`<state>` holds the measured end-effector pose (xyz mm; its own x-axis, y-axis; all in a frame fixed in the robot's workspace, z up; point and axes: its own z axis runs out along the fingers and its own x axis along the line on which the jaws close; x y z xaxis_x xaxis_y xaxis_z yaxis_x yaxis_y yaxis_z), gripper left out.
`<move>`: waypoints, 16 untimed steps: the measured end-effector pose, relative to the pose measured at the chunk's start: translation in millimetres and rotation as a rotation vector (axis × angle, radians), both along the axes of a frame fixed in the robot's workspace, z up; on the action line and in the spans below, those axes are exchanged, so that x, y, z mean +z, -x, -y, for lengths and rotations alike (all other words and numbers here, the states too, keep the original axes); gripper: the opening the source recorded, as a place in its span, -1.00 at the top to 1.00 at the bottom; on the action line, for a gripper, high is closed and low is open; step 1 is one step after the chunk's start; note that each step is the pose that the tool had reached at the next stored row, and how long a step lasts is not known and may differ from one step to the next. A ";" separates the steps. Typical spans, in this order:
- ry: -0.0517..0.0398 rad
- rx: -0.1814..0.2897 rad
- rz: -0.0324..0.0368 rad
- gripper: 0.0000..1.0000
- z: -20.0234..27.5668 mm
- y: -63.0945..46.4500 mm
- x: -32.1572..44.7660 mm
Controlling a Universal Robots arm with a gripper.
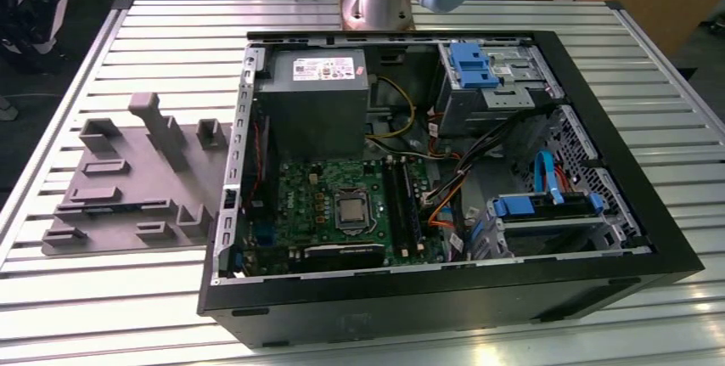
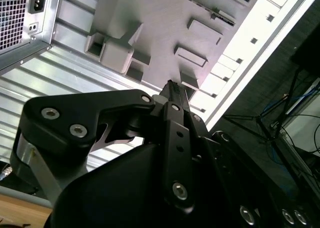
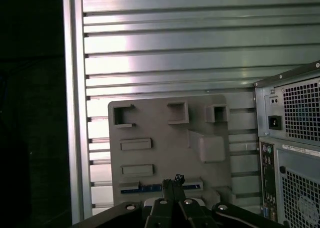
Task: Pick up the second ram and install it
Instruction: 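Pick up the second ram and move it above second insertion slot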
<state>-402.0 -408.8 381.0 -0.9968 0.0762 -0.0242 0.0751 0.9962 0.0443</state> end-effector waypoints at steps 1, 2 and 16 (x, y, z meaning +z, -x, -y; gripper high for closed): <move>0.0000 0.000 0.0000 0.79 0.0 0.1 0.0; 0.0000 0.000 0.0000 0.79 0.0 0.2 0.0; 0.0058 0.059 -0.0017 0.79 11.8 0.2 -1.2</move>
